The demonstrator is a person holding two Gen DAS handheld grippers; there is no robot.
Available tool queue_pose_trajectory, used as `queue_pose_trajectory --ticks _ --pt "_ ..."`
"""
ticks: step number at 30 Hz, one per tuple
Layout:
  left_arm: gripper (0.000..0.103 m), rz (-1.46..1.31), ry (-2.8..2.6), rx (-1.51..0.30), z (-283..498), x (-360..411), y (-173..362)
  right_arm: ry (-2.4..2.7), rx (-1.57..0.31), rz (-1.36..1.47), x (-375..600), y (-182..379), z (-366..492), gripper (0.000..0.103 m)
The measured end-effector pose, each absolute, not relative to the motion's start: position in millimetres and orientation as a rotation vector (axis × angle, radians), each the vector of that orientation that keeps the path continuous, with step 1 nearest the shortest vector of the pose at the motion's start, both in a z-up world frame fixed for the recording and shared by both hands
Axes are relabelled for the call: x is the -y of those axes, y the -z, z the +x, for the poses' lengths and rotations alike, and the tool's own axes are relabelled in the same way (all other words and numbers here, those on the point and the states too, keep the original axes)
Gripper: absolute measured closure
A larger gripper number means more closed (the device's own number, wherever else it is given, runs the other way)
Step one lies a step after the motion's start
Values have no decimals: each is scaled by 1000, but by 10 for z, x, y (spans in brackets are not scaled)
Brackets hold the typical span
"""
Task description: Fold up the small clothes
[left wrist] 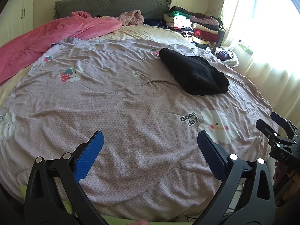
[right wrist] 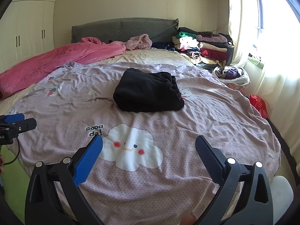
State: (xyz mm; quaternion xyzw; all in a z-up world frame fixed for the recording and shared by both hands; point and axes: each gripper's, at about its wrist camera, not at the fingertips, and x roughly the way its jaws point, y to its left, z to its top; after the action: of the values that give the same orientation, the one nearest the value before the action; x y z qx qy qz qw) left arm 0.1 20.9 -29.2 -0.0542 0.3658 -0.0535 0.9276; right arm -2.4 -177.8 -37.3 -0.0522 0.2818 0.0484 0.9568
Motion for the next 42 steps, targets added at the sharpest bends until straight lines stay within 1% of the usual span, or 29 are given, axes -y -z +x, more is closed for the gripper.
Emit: queue_pose_trajectory --ticks 42 --pt "9 -108 84 -755 -14 -238 287 -101 -552 -98 1794 384 -33 4"
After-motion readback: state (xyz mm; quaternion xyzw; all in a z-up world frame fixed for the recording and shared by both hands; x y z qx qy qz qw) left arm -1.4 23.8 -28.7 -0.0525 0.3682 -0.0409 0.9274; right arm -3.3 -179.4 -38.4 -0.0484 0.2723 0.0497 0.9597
